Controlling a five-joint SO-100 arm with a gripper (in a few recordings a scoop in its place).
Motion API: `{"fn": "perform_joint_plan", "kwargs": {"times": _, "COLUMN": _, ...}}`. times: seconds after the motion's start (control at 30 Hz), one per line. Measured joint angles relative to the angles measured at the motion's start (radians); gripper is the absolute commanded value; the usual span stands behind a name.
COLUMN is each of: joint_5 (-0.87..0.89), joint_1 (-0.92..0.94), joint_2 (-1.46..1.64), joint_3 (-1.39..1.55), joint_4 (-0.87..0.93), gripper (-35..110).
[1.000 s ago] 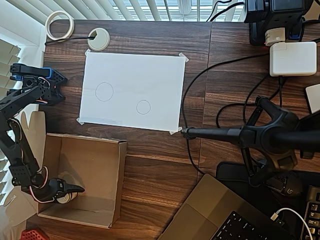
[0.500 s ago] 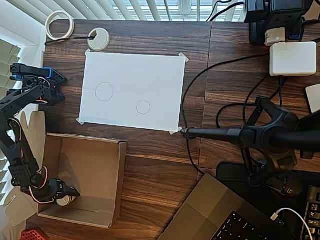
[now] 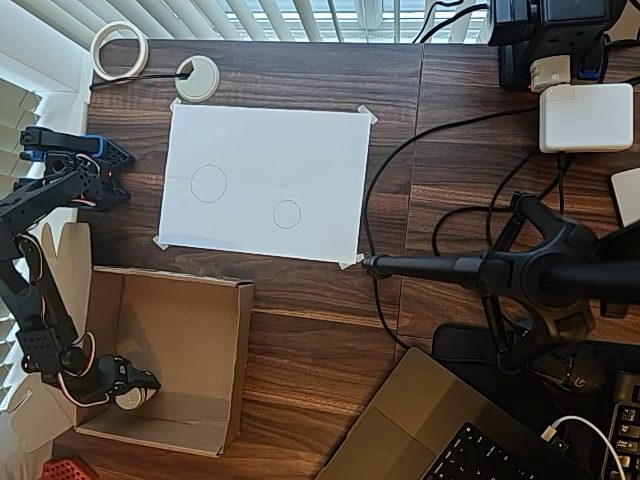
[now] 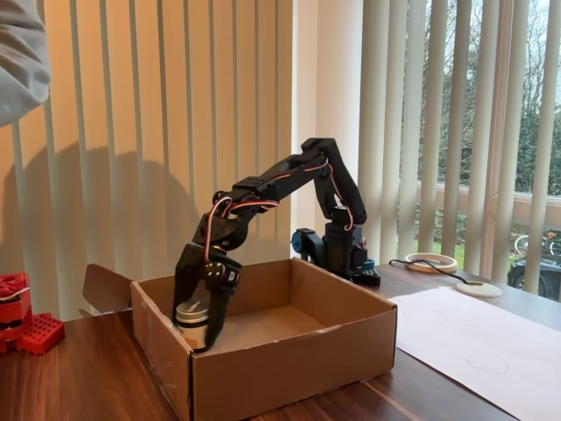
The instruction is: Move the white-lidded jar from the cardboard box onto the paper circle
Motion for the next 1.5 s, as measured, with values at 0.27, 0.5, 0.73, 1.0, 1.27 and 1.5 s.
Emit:
{"fn": "perform_joint_plan", "kwargs": {"times": 0.27, "joint_5": 0.063, "joint_1": -0.081, "joint_2": 0.186, "joint_3": 0.018, "joint_4": 0.043, "gripper": 10}}
{"fn": "perform_joint_plan", "kwargs": {"times": 0.5, "joint_5": 0.130, "joint_1": -0.190, "joint_2": 0.359, "joint_3": 0.018, "joint_4": 0.043, "gripper": 10}}
{"fn": "perform_joint_plan", "kwargs": {"times": 0.73, "joint_5": 0.216, "joint_1": -0.407, "joint_2": 0.497, "joint_3": 0.018, "joint_4": 0.043, "gripper": 11}}
{"fn": "perform_joint_plan", "kwargs": {"times": 1.0, "joint_5": 0.282, "joint_1": -0.726, "joint_2": 0.557, "joint_3": 0.106, "joint_4": -0.003, "gripper": 11}}
{"fn": "perform_joint_plan", "kwargs": {"times": 1.27, "joint_5": 0.293, "joint_1": -0.979, "joint_2": 0.557, "joint_3": 0.287, "joint_4": -0.072, "gripper": 11}}
{"fn": "perform_joint_plan", "kwargs": {"times": 1.5, "joint_5": 0.299, "joint_1": -1.103, "joint_2": 0.557, "joint_3": 0.439, "joint_4": -0.117, "gripper": 10}}
